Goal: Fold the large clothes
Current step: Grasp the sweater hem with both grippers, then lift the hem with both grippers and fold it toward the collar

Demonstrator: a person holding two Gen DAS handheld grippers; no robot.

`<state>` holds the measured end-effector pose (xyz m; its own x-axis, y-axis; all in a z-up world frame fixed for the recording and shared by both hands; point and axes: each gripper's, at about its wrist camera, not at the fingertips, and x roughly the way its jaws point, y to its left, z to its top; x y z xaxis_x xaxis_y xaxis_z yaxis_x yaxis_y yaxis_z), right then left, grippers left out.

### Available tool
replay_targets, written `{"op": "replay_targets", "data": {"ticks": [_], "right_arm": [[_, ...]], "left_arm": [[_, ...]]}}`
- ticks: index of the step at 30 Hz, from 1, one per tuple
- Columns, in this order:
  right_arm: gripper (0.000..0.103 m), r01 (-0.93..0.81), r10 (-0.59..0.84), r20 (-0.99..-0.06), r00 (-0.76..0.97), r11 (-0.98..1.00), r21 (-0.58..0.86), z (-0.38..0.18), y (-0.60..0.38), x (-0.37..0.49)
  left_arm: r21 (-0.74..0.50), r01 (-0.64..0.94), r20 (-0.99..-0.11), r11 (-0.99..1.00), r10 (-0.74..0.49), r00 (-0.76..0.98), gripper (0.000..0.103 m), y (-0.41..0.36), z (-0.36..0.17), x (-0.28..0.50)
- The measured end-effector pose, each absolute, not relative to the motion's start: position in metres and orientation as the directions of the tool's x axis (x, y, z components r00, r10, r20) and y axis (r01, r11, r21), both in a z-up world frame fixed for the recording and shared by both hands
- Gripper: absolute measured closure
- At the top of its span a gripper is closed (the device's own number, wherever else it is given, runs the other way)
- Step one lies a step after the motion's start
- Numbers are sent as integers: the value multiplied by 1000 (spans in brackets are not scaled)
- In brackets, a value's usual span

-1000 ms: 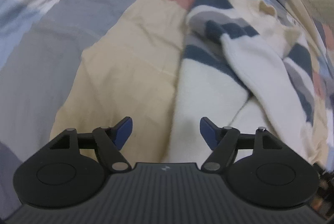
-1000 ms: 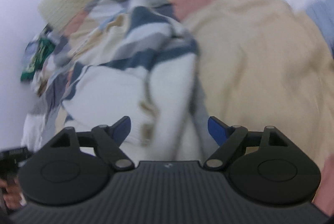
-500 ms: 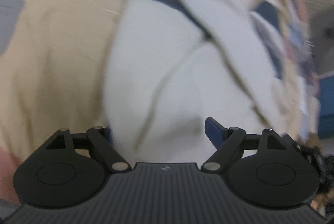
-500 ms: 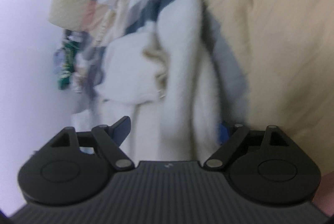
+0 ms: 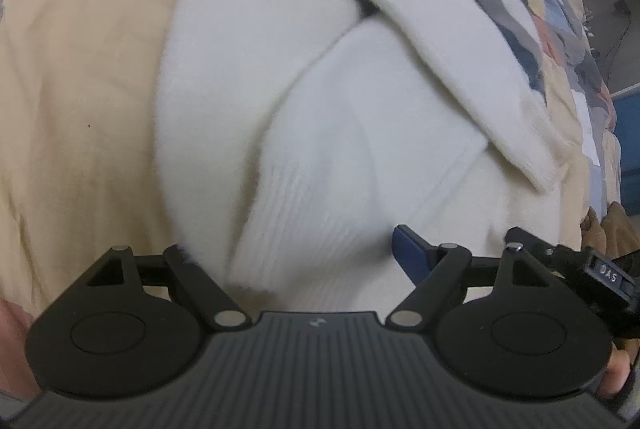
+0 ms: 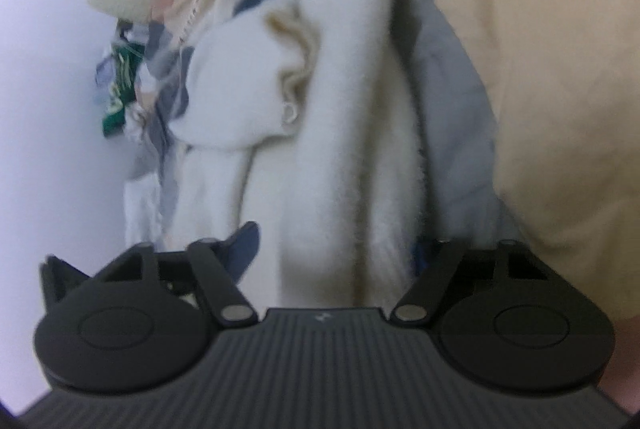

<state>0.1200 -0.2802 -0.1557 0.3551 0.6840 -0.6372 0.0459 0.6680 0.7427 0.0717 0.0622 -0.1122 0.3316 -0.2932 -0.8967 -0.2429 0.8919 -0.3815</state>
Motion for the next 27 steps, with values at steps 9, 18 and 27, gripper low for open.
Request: {"op": "replay_targets", "data": {"ticks": [9, 18, 27], "right_arm": [[82, -24, 744, -509, 433, 574, 818, -121, -296, 109], [83, -161, 792, -326, 516, 463, 872, -32, -322, 94], [82, -333, 830, -193, 523, 407, 850, 58, -350, 2]], "left_arm": [[-485, -295, -840, 823, -343, 421, 79, 85, -92, 52], [-793, -166, -531, 587, -531, 660, 88, 131, 4, 6], [-889, 34, -307, 457, -650, 695, 88, 140, 79, -91]]}}
